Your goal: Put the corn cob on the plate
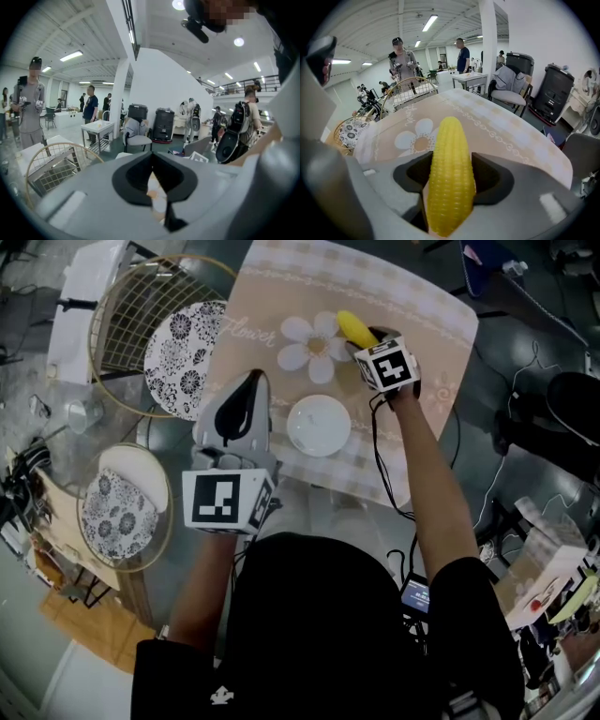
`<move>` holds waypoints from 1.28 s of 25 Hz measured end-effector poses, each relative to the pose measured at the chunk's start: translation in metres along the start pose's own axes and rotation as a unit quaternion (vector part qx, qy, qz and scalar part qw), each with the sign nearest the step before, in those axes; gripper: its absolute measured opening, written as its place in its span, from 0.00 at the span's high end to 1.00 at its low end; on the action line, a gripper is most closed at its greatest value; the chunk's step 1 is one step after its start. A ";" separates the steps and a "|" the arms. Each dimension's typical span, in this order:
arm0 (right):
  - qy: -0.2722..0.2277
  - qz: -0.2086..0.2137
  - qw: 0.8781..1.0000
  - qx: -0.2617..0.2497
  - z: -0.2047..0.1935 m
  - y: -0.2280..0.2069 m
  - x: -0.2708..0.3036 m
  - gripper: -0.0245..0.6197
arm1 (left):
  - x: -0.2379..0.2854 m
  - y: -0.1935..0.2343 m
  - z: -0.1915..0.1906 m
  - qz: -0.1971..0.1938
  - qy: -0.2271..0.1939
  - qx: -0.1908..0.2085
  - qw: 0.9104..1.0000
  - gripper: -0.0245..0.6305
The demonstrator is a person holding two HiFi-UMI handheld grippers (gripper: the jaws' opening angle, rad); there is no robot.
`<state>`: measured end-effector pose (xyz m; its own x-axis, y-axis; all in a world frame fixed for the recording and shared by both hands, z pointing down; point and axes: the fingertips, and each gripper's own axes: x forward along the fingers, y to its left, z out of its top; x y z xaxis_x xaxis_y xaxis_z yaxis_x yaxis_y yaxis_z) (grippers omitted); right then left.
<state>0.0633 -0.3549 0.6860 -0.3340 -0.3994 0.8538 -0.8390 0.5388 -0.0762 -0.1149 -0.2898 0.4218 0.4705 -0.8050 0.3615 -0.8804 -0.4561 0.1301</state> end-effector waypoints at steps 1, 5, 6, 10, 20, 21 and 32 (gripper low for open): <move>-0.002 0.004 1.000 -0.003 -0.002 0.006 -0.002 0.57 | -0.002 0.000 0.000 0.002 -0.001 -0.001 1.000 0.95; -0.009 0.022 1.000 -0.015 -0.009 0.031 -0.008 0.57 | -0.010 -0.002 -0.001 0.010 -0.005 -0.007 1.000 0.95; -0.011 0.026 0.999 -0.017 -0.011 0.037 -0.010 0.57 | -0.012 -0.003 -0.001 0.010 -0.006 -0.008 1.000 0.95; -0.015 0.043 0.999 -0.029 -0.019 0.064 -0.018 0.57 | -0.021 -0.004 0.000 0.016 -0.011 -0.012 1.000 0.95; -0.011 0.077 0.996 -0.047 -0.045 0.129 -0.037 0.57 | -0.044 -0.009 -0.005 0.024 -0.016 -0.018 0.999 0.95; -0.010 0.080 0.996 -0.049 -0.048 0.134 -0.038 0.57 | -0.047 -0.010 -0.006 0.024 -0.016 -0.018 0.999 0.95; 0.004 0.100 0.991 -0.094 -0.077 0.186 -0.043 0.57 | -0.065 -0.012 -0.017 0.033 -0.014 -0.025 0.999 0.95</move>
<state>-0.0455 -0.1798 0.6747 -0.4805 -0.2651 0.8360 -0.6620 0.7349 -0.1475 -0.1361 -0.2257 0.4123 0.4117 -0.8436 0.3449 -0.9113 -0.3822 0.1529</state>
